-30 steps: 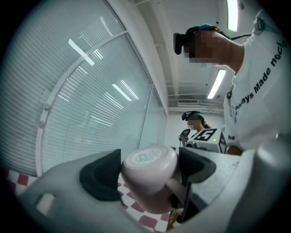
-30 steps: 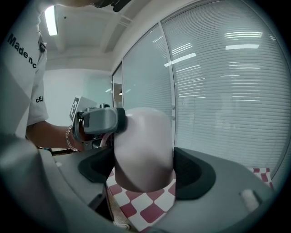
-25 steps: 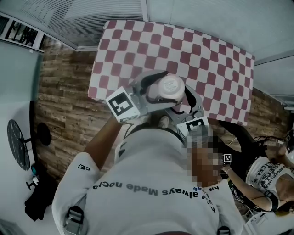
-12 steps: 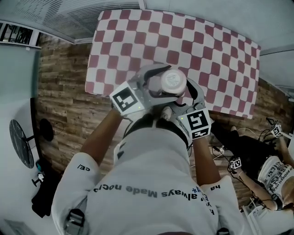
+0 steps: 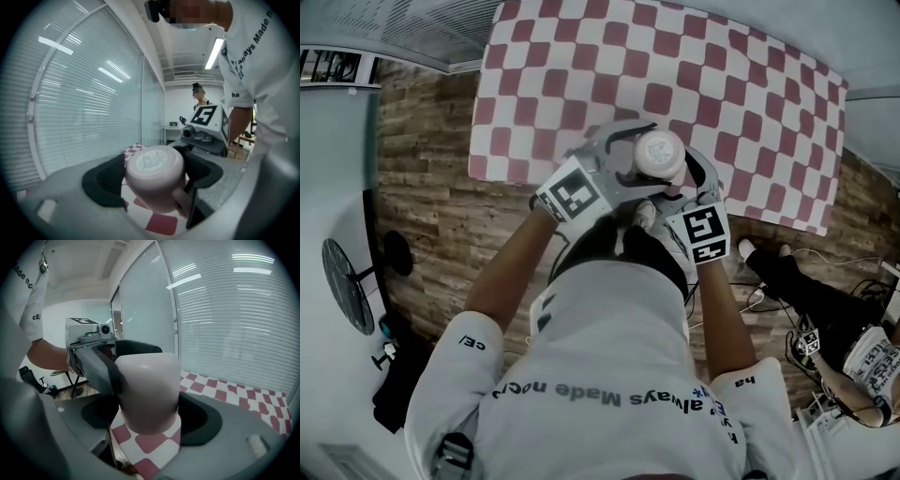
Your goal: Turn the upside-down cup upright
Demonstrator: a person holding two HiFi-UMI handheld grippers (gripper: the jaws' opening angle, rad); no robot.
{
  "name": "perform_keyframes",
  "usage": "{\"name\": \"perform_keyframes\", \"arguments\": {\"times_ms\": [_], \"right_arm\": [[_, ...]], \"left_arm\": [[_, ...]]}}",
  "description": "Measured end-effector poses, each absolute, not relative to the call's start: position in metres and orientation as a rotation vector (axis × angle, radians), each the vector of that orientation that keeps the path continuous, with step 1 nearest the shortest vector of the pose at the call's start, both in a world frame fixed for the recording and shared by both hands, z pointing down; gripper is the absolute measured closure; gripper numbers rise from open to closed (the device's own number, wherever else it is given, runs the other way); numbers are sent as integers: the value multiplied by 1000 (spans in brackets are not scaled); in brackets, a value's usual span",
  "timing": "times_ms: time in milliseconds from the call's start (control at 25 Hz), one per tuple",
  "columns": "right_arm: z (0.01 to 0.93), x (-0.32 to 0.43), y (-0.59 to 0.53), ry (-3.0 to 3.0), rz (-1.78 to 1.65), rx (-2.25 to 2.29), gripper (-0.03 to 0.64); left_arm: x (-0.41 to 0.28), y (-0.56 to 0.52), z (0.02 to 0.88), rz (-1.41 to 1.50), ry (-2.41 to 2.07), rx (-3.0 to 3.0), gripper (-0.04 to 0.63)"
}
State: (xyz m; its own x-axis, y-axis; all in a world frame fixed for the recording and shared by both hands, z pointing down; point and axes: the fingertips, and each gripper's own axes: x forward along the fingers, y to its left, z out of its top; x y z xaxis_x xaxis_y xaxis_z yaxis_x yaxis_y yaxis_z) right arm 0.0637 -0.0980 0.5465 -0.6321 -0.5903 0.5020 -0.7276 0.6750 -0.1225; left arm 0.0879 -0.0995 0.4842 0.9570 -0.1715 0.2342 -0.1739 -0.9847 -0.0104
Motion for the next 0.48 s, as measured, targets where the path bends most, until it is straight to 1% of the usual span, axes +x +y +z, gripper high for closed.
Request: {"name": "perform_keyframes", "arguments": {"times_ms": [320,480], "right_arm": [[611,64,-111,-2414,532,1002,221],[638,66,-114,-2399,551,993,221]], "left_arm": [[93,-111,553,560,-258,3097,192],[96,-116,579,588,-262,3089,192]]}}
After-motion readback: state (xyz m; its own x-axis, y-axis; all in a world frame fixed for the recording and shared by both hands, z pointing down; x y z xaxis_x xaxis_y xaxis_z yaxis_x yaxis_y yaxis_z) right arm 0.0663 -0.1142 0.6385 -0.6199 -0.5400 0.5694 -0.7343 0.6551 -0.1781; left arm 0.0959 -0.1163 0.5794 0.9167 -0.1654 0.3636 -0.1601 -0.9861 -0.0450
